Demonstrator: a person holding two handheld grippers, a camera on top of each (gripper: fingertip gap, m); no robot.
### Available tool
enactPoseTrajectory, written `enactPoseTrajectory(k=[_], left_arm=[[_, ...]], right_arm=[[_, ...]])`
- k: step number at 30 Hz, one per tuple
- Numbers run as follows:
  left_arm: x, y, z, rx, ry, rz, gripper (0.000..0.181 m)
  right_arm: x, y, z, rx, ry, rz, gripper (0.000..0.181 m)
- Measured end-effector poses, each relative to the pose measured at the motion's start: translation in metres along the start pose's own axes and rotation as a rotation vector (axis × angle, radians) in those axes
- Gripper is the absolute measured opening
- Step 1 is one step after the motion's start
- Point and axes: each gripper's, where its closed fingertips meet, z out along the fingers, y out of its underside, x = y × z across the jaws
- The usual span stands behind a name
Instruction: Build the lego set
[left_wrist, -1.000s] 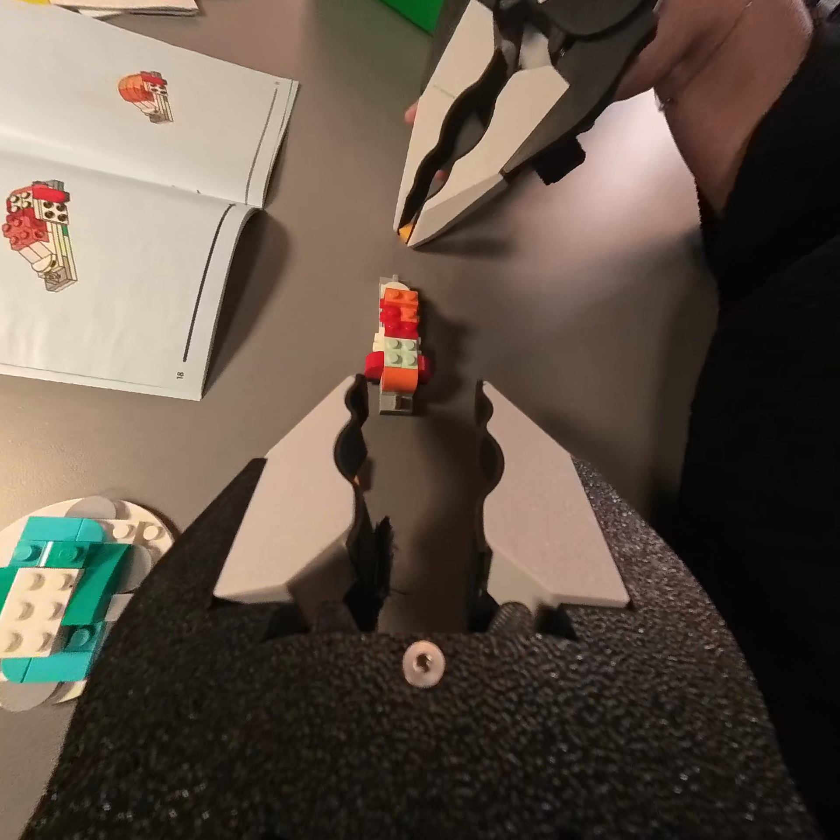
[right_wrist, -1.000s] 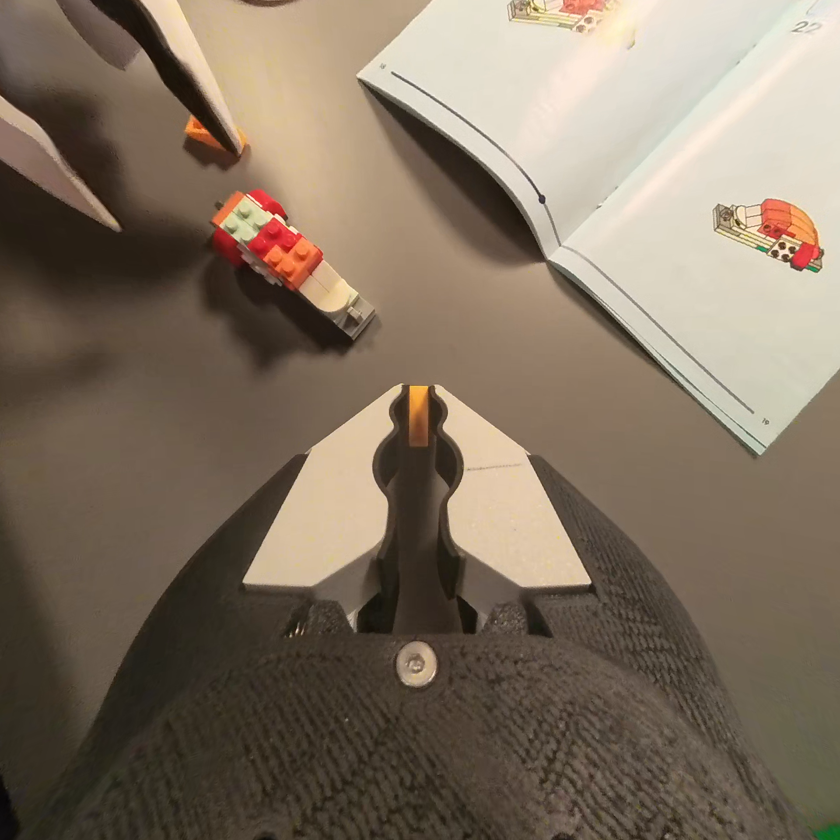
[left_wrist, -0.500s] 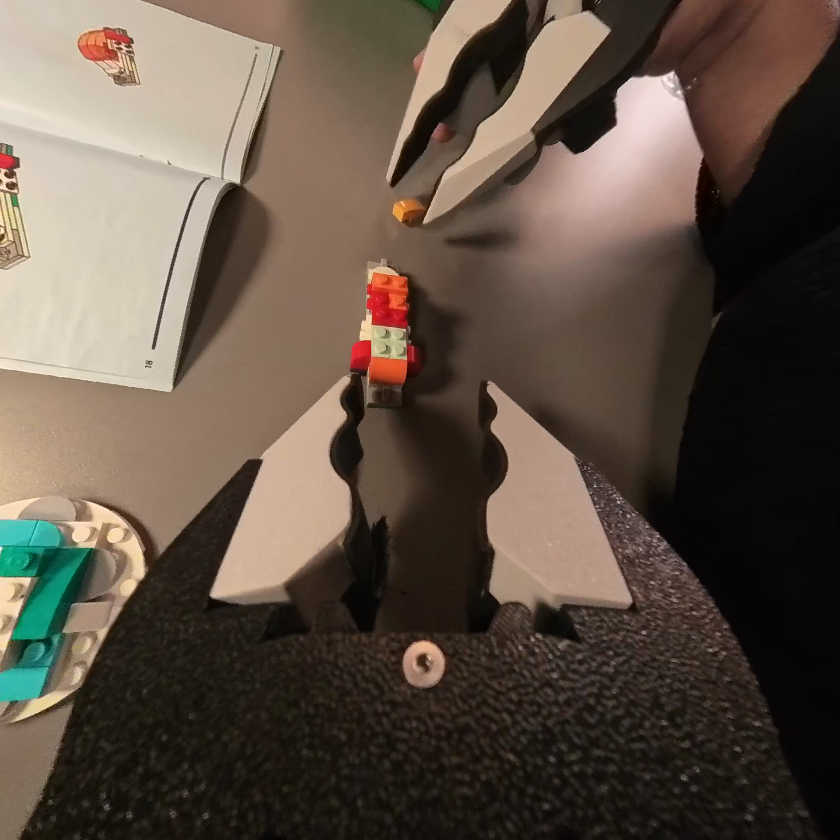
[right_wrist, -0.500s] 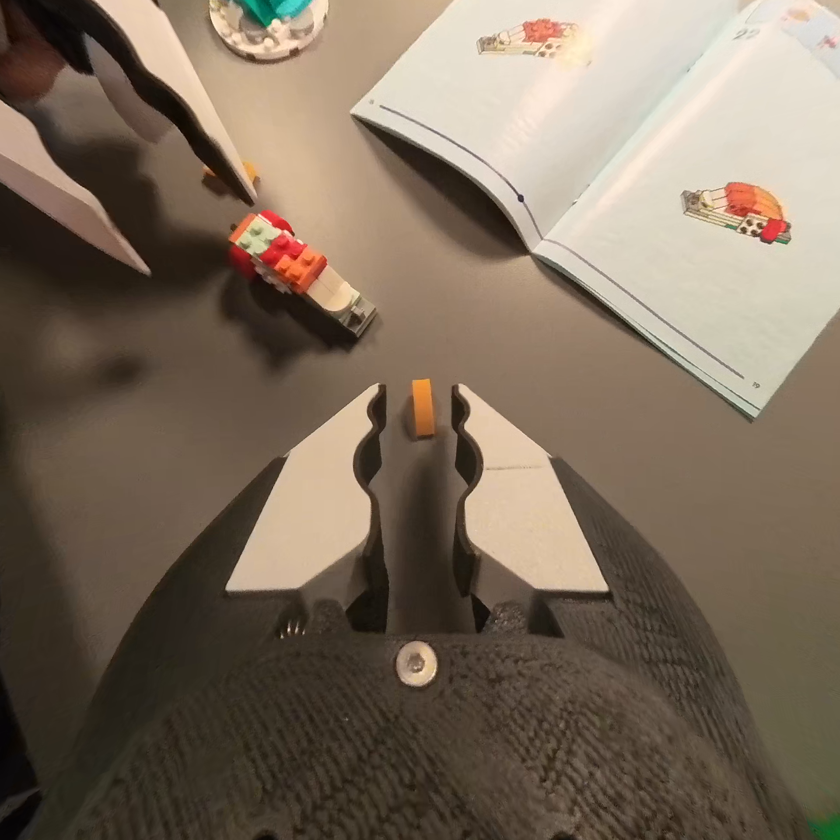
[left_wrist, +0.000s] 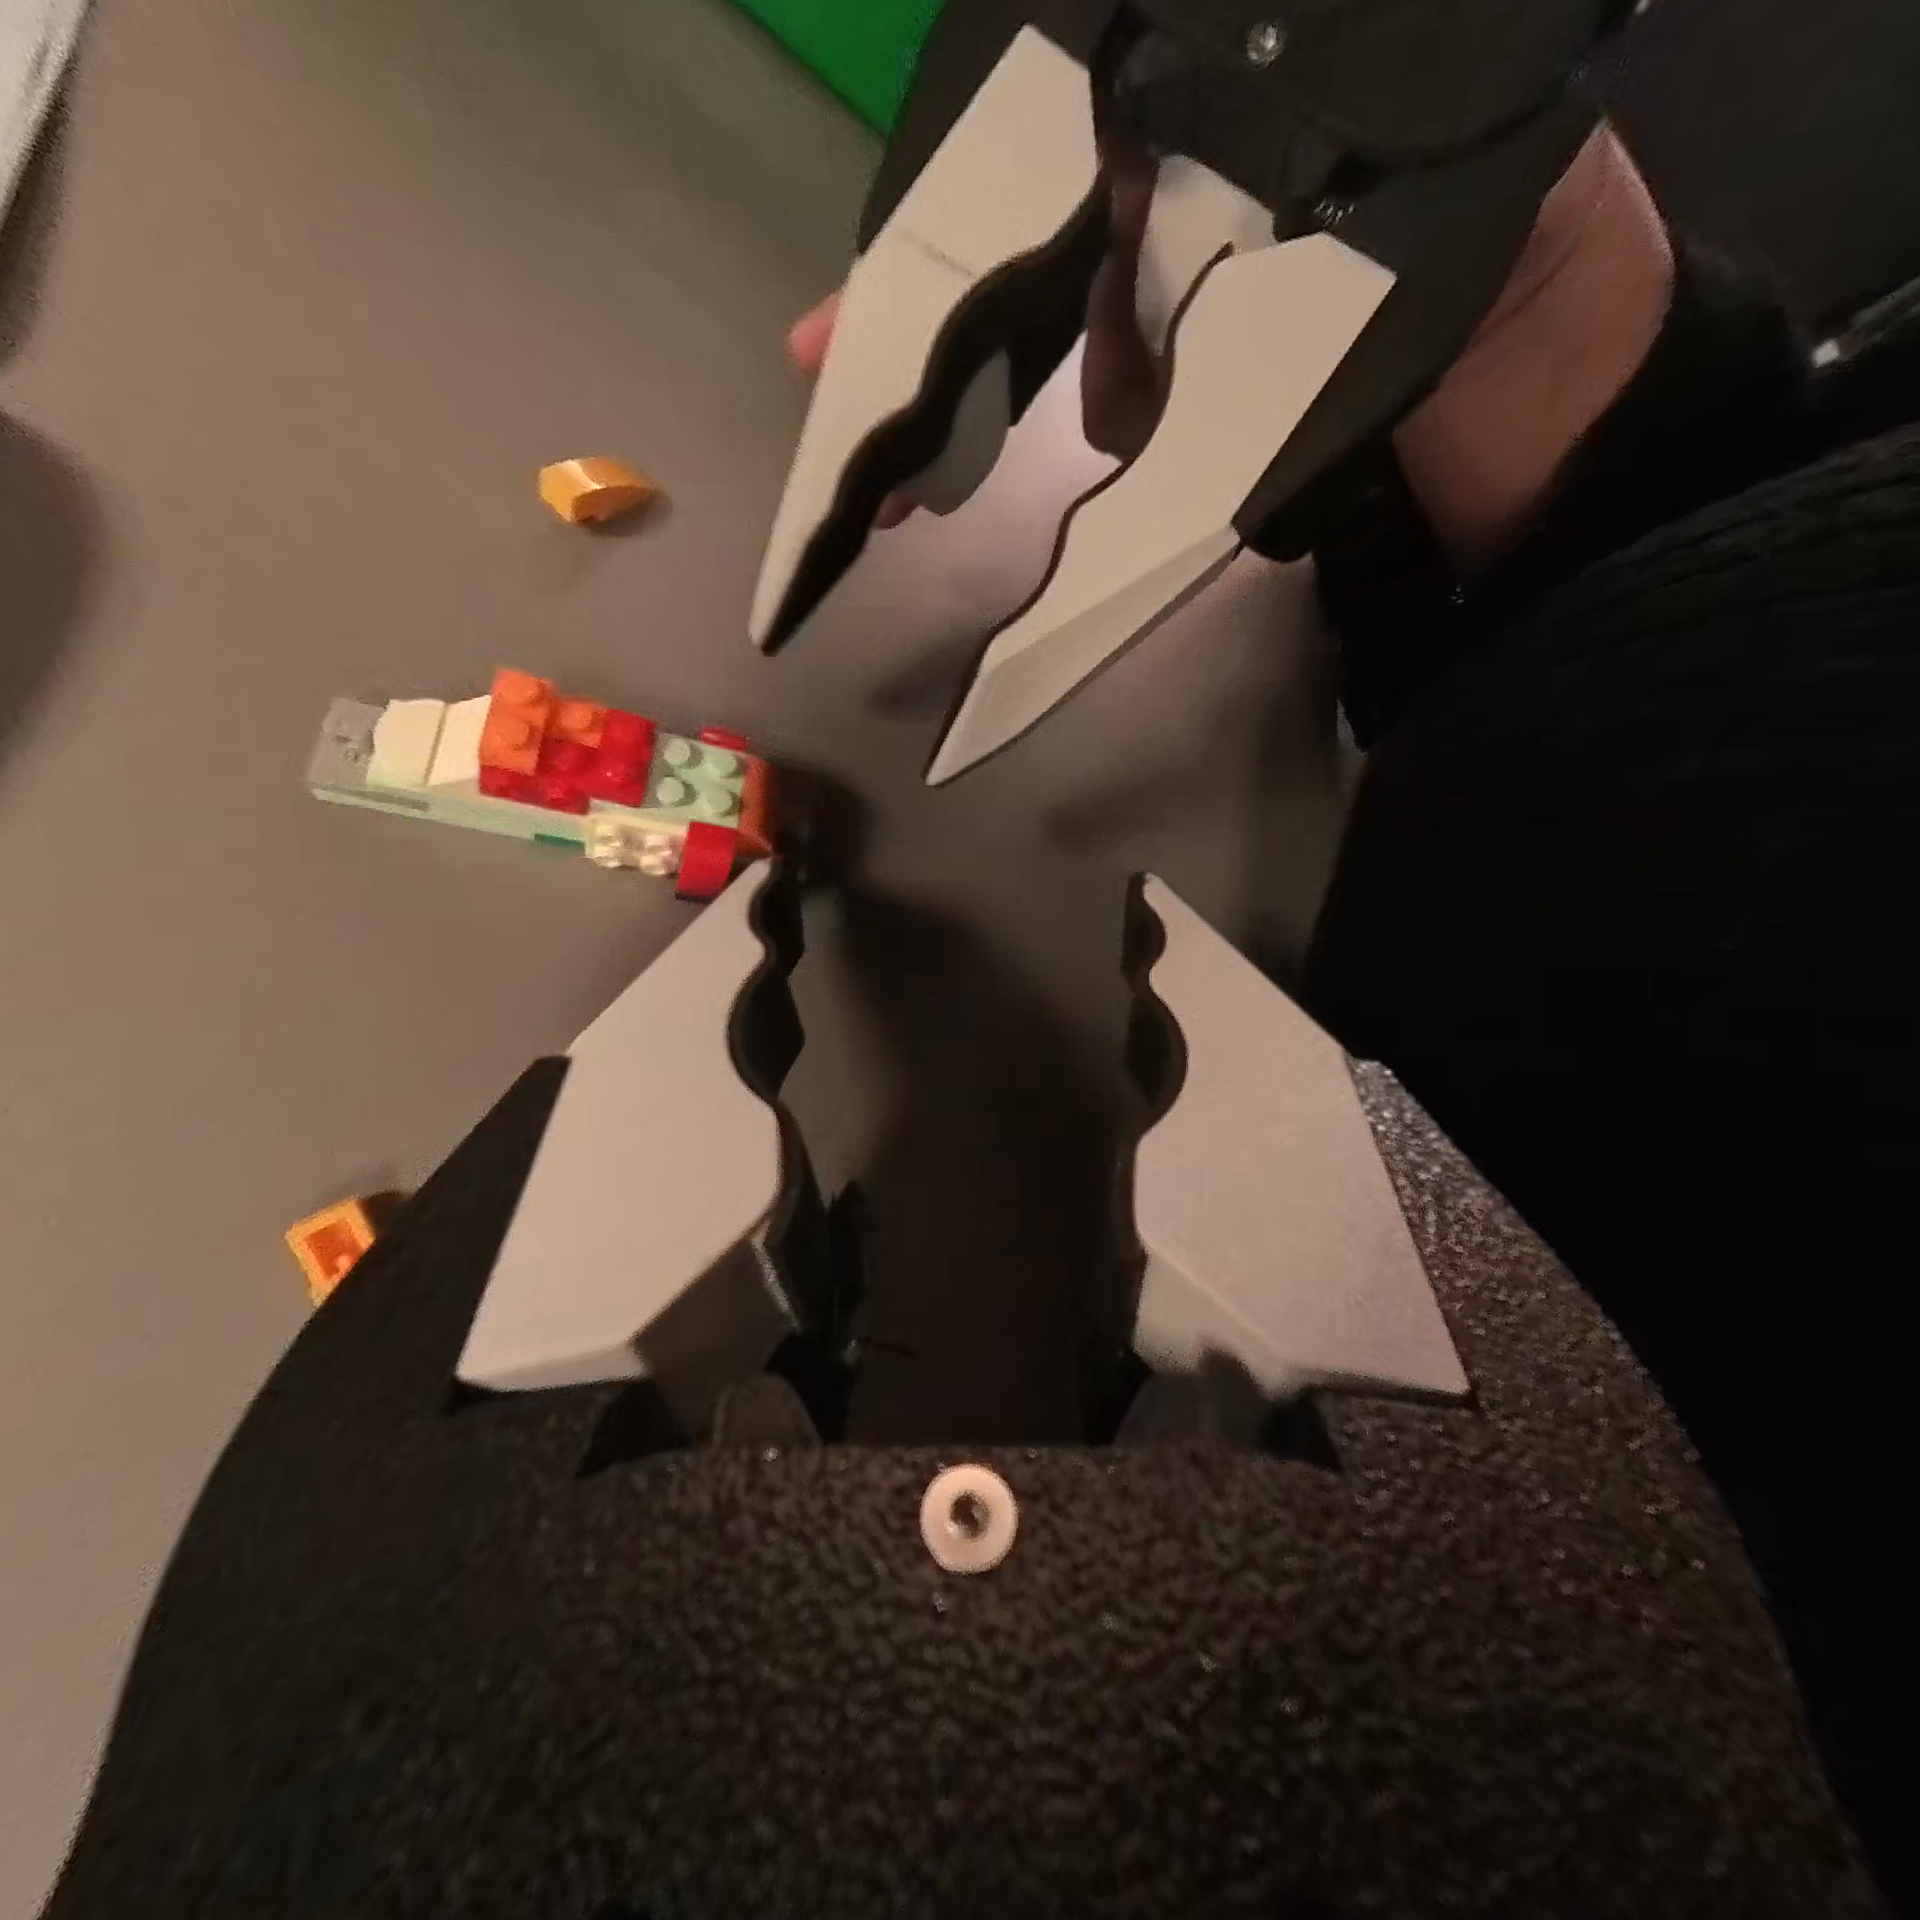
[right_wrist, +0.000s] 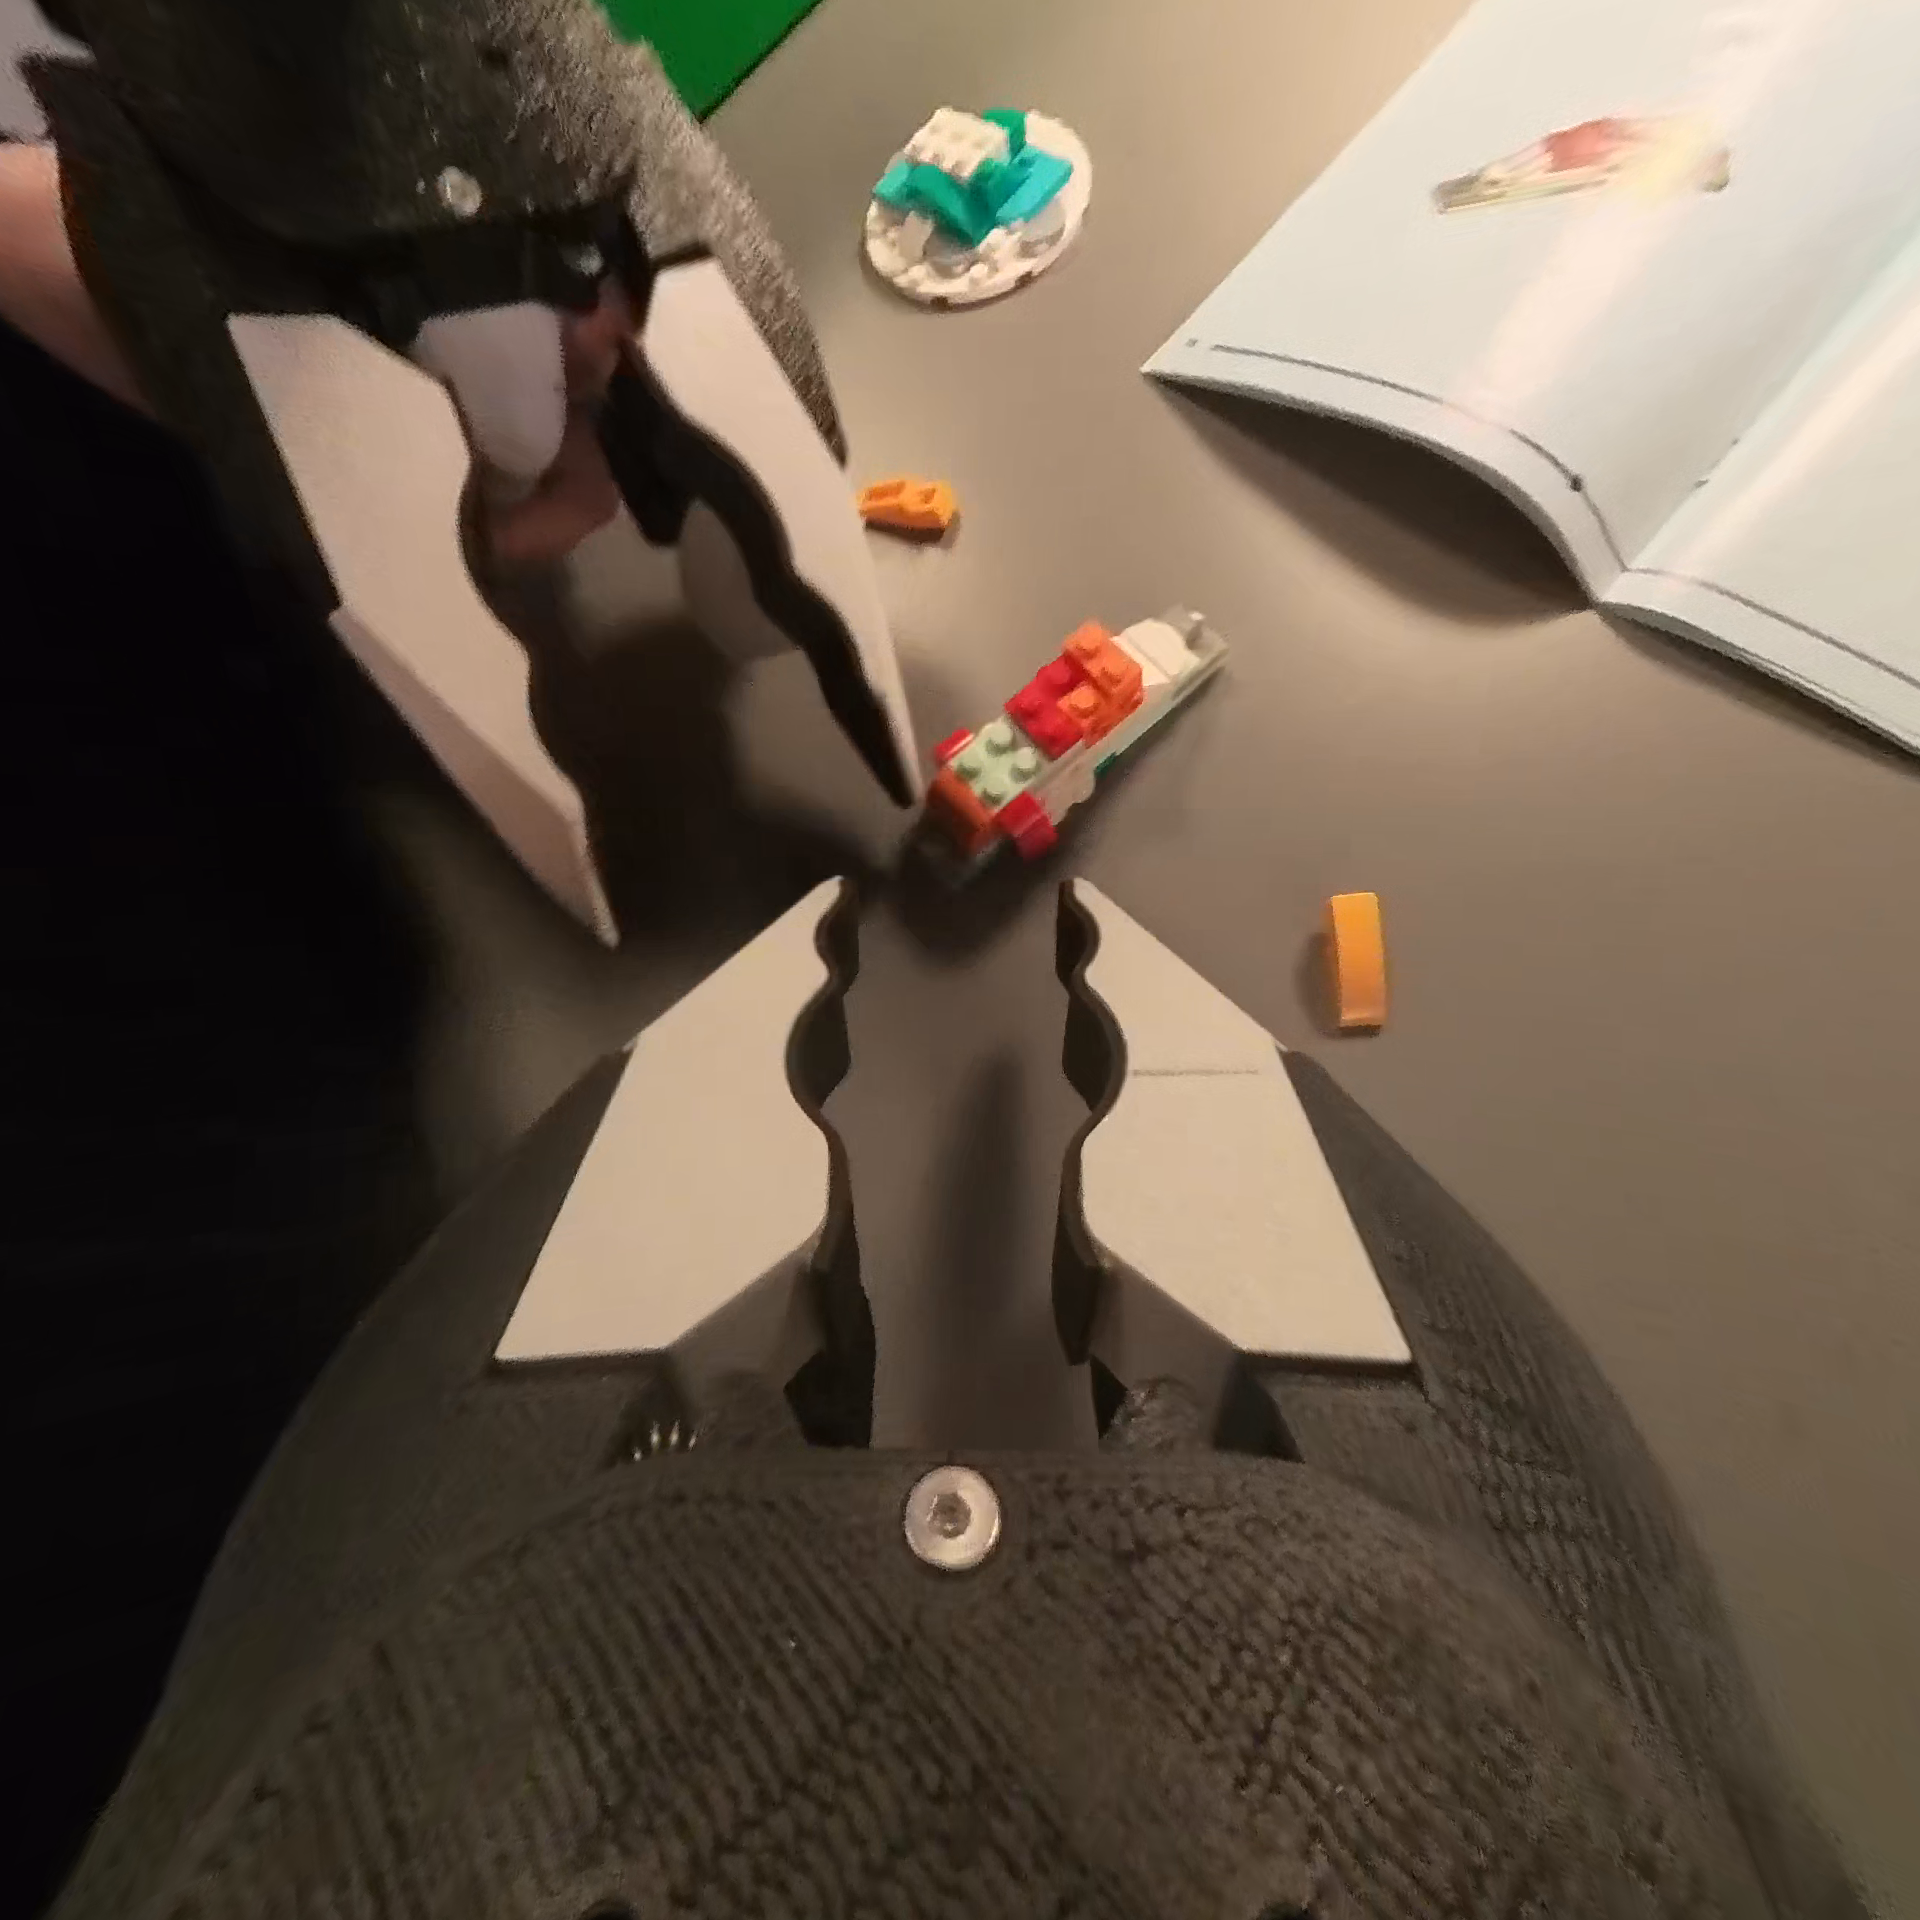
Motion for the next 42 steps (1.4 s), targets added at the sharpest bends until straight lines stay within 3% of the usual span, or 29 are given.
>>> enactPoseTrajectory(k=[5,9,14,19,23,29,35,42], left_arm=[[-0.01,-0.008,-0.027,0.049,-0.064,-0.005,0.057],[-0.027,-0.009,-0.049,0.086,-0.16,-0.004,0.054],[-0.03,-0.005,-0.056,0.114,-0.192,-0.009,0.053],[-0.033,0.003,-0.06,0.106,-0.219,-0.009,0.053],[-0.037,0.005,-0.068,0.121,-0.258,-0.018,0.051],[-0.064,0.02,-0.082,0.02,-0.502,0.004,0.041],[-0.066,0.03,-0.07,-0.028,-0.488,-0.001,0.042],[-0.054,0.004,-0.061,0.063,-0.415,0.082,0.042]], right_arm=[[0.009,-0.014,0.002,0.127,0.174,0.097,0.042],[0.009,-0.011,0.016,0.126,0.21,0.135,0.05],[0.011,-0.013,0.027,0.085,0.298,0.048,0.054],[0.034,-0.002,0.014,0.053,0.41,0.054,0.046],[0.03,-0.01,0.01,0.094,0.392,0.045,0.044],[0.009,-0.029,0.022,0.12,0.29,-0.003,0.043],[0.02,-0.014,0.019,0.077,0.324,0.02,0.043],[0.029,-0.009,0.029,0.042,0.352,-0.018,0.032]])
